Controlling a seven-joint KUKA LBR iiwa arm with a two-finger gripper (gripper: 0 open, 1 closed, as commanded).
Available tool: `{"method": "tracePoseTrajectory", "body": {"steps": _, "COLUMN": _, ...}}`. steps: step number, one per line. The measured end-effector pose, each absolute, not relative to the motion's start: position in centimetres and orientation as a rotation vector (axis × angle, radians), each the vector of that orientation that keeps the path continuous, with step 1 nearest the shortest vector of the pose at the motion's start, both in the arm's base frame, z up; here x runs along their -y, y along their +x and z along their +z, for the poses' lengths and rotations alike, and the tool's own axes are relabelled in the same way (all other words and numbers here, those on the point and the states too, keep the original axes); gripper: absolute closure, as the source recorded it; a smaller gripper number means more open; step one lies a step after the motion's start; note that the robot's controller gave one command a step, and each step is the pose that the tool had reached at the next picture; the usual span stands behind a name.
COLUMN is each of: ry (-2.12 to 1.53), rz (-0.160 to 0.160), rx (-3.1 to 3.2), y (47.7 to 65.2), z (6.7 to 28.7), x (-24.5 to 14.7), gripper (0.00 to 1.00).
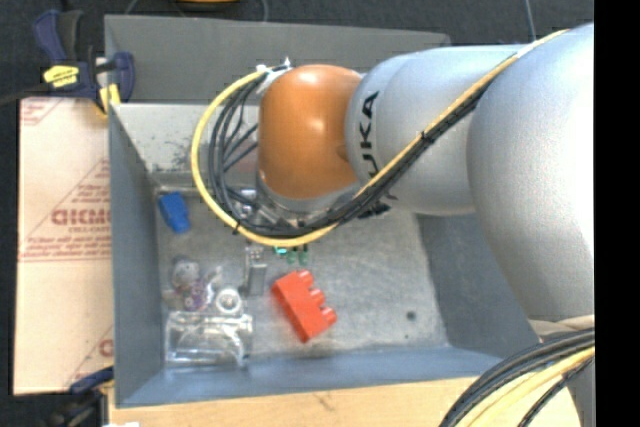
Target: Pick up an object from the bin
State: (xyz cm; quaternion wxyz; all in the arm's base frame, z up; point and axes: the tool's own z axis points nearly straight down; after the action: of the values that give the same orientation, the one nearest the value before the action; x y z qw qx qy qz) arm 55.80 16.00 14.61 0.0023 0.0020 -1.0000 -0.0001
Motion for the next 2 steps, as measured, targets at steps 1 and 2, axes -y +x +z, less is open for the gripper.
{"method": "tracePoseTrajectory", "body": {"steps": 1, "ry": 0.564, "rz": -0.003, "rx": 3.099, "y": 52.7, "z": 8.6, "x": -19.2, "gripper": 0.0}}
{"method": "tracePoseTrajectory", "body": {"steps": 2, "ry": 0.466, "rz": 0.002, "rx": 3.119, "y": 51.2, "z": 7.8, "x": -21.7, "gripper": 0.0}}
